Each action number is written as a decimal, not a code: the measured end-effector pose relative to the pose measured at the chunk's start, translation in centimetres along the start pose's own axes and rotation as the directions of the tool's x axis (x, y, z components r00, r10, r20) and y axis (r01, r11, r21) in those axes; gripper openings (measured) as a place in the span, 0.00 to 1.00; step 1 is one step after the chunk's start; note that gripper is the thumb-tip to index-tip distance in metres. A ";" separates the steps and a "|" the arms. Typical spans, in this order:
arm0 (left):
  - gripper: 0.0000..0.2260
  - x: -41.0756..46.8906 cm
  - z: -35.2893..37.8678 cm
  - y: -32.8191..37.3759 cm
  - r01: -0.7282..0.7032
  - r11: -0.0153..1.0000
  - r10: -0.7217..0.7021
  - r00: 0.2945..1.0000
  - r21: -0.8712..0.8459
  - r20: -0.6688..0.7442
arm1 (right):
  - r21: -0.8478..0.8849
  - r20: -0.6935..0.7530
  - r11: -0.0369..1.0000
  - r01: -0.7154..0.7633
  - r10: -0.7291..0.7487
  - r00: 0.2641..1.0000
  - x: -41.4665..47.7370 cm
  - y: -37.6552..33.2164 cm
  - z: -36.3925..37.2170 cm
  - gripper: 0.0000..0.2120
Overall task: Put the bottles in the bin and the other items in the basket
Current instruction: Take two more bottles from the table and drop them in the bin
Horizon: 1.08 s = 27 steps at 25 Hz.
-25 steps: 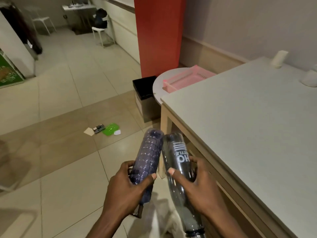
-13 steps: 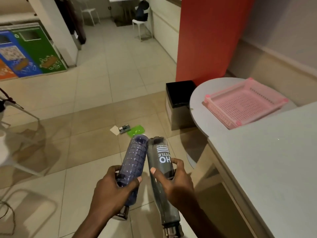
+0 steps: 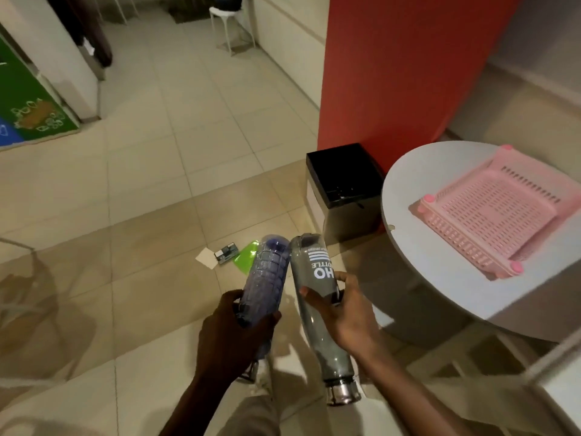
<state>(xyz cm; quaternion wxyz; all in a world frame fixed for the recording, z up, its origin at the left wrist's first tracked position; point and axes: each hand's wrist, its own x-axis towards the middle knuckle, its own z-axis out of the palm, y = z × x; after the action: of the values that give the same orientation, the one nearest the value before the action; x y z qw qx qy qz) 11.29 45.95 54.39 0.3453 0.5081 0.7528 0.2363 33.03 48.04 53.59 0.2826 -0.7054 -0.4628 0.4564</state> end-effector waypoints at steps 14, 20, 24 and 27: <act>0.30 22.6 -0.5 8.6 -0.216 0.974 0.197 0.955 0.064 0.224 | 0.177 -0.230 0.960 -0.215 0.253 0.940 14.8 -7.0 -0.2 0.40; 0.34 31.4 5.2 14.9 -0.189 0.973 0.146 0.949 0.131 0.280 | 0.420 -0.128 0.862 -0.286 0.368 0.921 26.9 -7.1 -5.1 0.34; 0.36 36.0 7.8 18.8 -0.186 0.964 0.132 0.954 0.189 0.270 | 0.510 -0.048 0.803 -0.308 0.384 0.922 32.6 -7.2 -8.0 0.29; 0.36 39.9 10.4 21.4 -0.213 0.952 0.140 0.943 0.221 0.302 | 0.548 0.002 0.767 -0.335 0.399 0.917 36.9 -6.9 -10.5 0.25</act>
<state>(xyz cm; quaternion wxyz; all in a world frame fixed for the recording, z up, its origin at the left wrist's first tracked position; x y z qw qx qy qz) 22.26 90.97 51.58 0.3596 0.6421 0.6705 0.0944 45.53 84.76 49.59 0.3999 -0.6993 -0.1523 0.5726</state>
